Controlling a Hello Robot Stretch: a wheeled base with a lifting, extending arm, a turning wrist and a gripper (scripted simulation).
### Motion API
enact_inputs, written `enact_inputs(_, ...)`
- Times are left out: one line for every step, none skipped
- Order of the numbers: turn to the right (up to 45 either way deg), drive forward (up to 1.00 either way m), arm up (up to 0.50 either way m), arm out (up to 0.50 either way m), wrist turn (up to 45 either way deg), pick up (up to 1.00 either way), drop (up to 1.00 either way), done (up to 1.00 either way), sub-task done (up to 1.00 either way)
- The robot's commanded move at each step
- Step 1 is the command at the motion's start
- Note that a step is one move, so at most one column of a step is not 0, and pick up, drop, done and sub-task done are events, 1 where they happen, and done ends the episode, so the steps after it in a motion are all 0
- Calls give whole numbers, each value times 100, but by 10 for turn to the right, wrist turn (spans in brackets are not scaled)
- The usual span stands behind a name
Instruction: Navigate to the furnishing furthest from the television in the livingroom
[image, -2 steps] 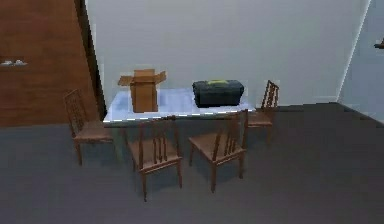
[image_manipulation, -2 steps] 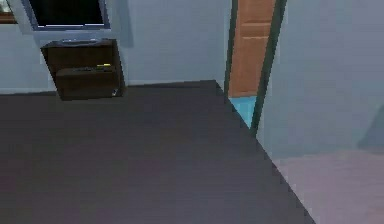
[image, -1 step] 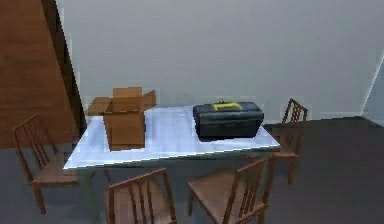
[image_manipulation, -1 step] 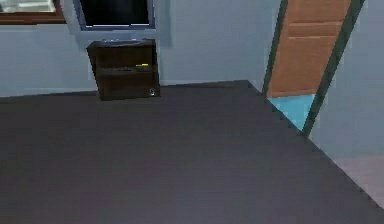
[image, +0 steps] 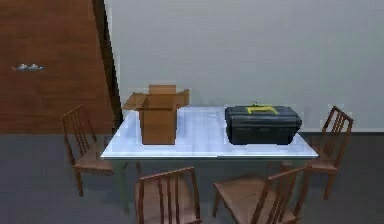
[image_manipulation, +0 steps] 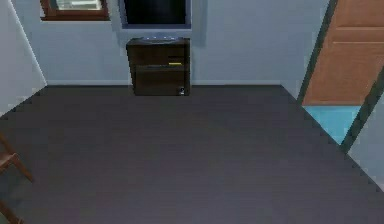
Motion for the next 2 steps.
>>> enact_inputs(0,15,0,0,0,0,0,0,0)
enact_inputs(450,0,0,0,0,0,0,0,0)
